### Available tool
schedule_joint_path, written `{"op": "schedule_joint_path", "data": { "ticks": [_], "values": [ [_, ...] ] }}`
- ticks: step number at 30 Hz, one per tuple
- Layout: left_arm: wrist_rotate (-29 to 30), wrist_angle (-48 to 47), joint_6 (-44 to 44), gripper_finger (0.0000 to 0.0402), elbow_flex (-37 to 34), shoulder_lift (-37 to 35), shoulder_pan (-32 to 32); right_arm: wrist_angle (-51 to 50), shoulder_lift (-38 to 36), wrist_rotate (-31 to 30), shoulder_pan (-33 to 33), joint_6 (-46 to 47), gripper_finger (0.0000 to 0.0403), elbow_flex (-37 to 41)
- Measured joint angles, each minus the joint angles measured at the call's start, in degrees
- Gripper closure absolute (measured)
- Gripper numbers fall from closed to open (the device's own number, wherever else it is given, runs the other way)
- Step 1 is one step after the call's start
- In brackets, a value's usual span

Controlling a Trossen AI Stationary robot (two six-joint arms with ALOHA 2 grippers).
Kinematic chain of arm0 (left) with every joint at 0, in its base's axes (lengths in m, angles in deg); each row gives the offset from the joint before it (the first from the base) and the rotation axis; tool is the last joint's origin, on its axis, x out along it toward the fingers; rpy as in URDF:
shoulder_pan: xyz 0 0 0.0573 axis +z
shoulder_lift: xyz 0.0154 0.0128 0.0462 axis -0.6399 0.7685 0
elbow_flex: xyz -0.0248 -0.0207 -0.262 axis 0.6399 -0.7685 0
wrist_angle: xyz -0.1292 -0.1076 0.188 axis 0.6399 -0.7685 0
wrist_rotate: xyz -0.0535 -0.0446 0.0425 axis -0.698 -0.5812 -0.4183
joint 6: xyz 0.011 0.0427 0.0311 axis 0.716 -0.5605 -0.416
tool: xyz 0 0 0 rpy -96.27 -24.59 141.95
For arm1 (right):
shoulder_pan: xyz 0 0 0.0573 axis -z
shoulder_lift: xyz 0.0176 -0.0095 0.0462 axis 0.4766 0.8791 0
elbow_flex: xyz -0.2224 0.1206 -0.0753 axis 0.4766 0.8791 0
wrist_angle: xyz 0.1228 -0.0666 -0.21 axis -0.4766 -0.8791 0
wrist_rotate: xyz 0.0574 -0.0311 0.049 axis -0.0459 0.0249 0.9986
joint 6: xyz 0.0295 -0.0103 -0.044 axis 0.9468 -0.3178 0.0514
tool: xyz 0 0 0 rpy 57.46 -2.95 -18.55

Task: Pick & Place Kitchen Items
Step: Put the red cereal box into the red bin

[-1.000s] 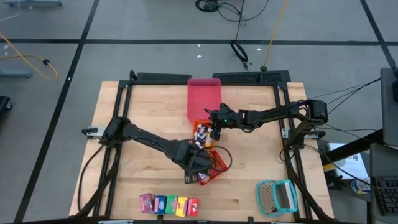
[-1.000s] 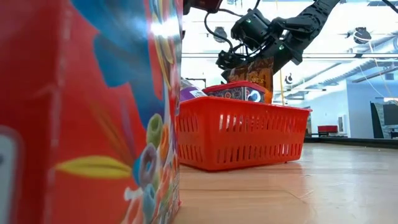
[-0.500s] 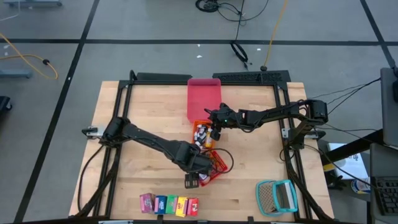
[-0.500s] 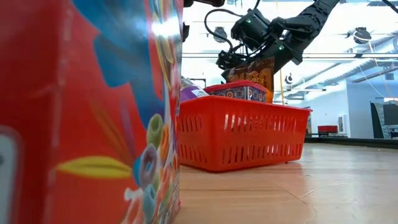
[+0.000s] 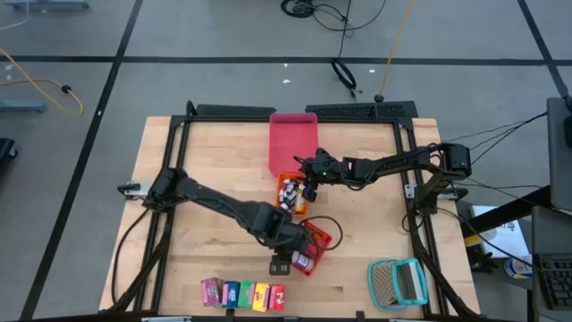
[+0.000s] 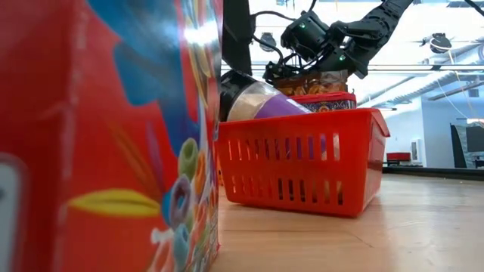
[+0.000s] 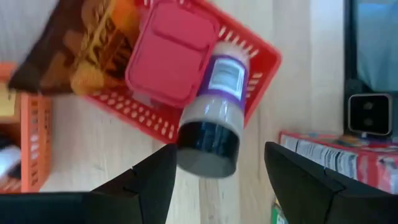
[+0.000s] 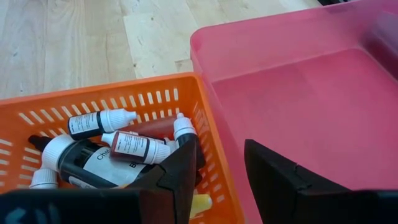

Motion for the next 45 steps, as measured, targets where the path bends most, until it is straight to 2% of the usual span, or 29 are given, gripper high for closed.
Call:
{"op": "schedule_joint_path", "data": {
  "ticks": [4, 13, 18, 22, 24, 27, 30, 38, 42, 45],
  "values": [
    [0.27, 0.18, -0.37, 0.0158, 0.0, 0.0, 0.9, 0.0, 0.0, 0.0, 0.01, 0.0, 0.0271, 0.0],
    [13.21, -6.2, -0.41, 0.0158, 0.09, -7.98, -2.81, -1.27, 0.0, 0.02, -0.23, 0.69, 0.0271, -0.02],
    [16.08, -9.65, -2.41, 0.0158, 0.07, -9.39, -5.46, -1.15, 0.0, 0.03, -1.97, 1.52, 0.0271, -0.02],
    [21.0, -13.78, 0.15, 0.0158, 0.02, -9.14, -6.81, 3.17, 0.0, 4.81, -4.37, 1.1, 0.0271, -0.02],
    [24.84, -15.34, 2.26, 0.0158, -0.23, -9.31, -6.87, 5.51, -0.83, 7.35, -5.82, 0.61, 0.0271, -0.02],
    [28.51, -18.07, 5.45, 0.0158, -0.53, -9.6, -7.0, 7.65, -3.16, 8.0, -8.25, -0.56, 0.0271, -0.04],
    [29.67, -18.63, 6.33, 0.0158, -0.46, -10.34, -7.93, 6.72, -6.1, 9.31, -11.02, -1.3, 0.0271, -0.04],
    [33.27, -18.58, 7.86, 0.0158, -1.63, -13.34, -11.07, 7.8, -8.76, 19.21, -21.13, -2.1, 0.0271, -0.04],
    [34.07, -13.97, 8.47, 0.0158, -7.65, -17.56, -12.06, 9.05, -8.49, 19.02, -26.8, -3.45, 0.0271, -0.04],
    [34.04, -6.93, 8.34, 0.0158, -14.7, -22.24, -12.06, 10.52, -8.07, 15.55, -30.35, -3.63, 0.0271, -0.03]
  ]
}}
